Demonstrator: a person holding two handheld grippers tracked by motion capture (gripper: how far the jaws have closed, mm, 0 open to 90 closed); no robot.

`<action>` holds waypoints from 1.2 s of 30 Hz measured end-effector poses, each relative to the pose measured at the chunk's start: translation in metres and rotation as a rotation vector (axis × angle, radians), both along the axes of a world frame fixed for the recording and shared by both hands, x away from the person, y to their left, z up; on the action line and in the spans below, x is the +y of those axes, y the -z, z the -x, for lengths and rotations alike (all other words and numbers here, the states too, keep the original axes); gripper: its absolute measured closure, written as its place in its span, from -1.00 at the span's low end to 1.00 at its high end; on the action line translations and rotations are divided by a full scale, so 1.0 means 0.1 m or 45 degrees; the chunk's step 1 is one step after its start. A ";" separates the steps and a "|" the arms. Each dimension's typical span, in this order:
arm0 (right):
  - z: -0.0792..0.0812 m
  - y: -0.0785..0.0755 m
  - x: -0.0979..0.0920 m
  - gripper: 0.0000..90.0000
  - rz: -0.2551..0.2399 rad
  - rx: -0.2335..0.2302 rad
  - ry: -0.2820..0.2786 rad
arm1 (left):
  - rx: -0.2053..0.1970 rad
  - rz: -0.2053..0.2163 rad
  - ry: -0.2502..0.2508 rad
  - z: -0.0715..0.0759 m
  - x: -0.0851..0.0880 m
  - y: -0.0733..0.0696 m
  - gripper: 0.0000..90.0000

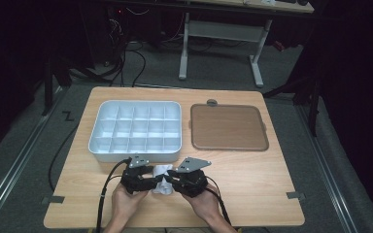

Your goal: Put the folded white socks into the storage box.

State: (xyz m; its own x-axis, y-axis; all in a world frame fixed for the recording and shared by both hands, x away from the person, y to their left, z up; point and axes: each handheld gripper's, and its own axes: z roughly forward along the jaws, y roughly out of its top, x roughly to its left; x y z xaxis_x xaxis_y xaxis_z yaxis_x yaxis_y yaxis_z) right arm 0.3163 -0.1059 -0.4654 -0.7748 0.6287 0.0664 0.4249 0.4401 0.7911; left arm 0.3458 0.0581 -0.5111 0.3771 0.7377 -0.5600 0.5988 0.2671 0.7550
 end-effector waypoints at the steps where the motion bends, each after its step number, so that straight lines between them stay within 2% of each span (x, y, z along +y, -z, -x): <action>1: -0.01 0.03 0.03 0.70 0.009 0.007 -0.004 | 0.004 -0.003 0.000 0.00 -0.02 0.02 0.01; 5: -0.02 0.11 0.05 0.67 0.039 0.017 0.003 | -0.007 -0.008 0.004 0.02 -0.04 0.03 0.05; 7: -0.05 0.23 0.05 0.63 0.068 0.050 0.022 | -0.007 -0.014 0.005 0.02 -0.03 0.04 0.08; 10: -0.06 0.36 0.01 0.62 0.096 0.069 0.045 | 0.017 0.032 -0.009 0.03 0.02 0.09 0.10; 13: -0.09 0.46 -0.06 0.61 0.090 0.100 0.060 | 0.033 0.045 -0.005 0.01 0.01 0.11 0.10; 16: -0.10 0.48 -0.09 0.61 0.085 0.104 0.059 | 0.027 0.034 -0.005 0.02 0.01 0.12 0.10; 20: -0.10 0.52 -0.08 0.61 0.114 0.069 0.037 | 0.036 0.059 -0.027 0.02 0.03 0.15 0.10; 21: -0.10 0.55 -0.10 0.62 0.099 0.080 0.027 | 0.049 0.072 -0.022 0.02 0.04 0.17 0.10; 23: -0.11 0.56 -0.12 0.62 0.094 0.098 0.018 | 0.054 0.066 -0.016 0.01 0.04 0.17 0.10; 29: -0.07 0.59 -0.15 0.62 0.108 0.102 0.005 | 0.056 0.062 -0.017 0.02 0.04 0.18 0.10; 34: -0.05 0.62 -0.17 0.62 0.096 0.103 -0.006 | 0.074 0.070 -0.028 0.01 0.04 0.18 0.09; 36: -0.06 0.62 -0.17 0.62 0.086 0.122 -0.007 | 0.085 0.075 -0.026 0.01 0.06 0.18 0.09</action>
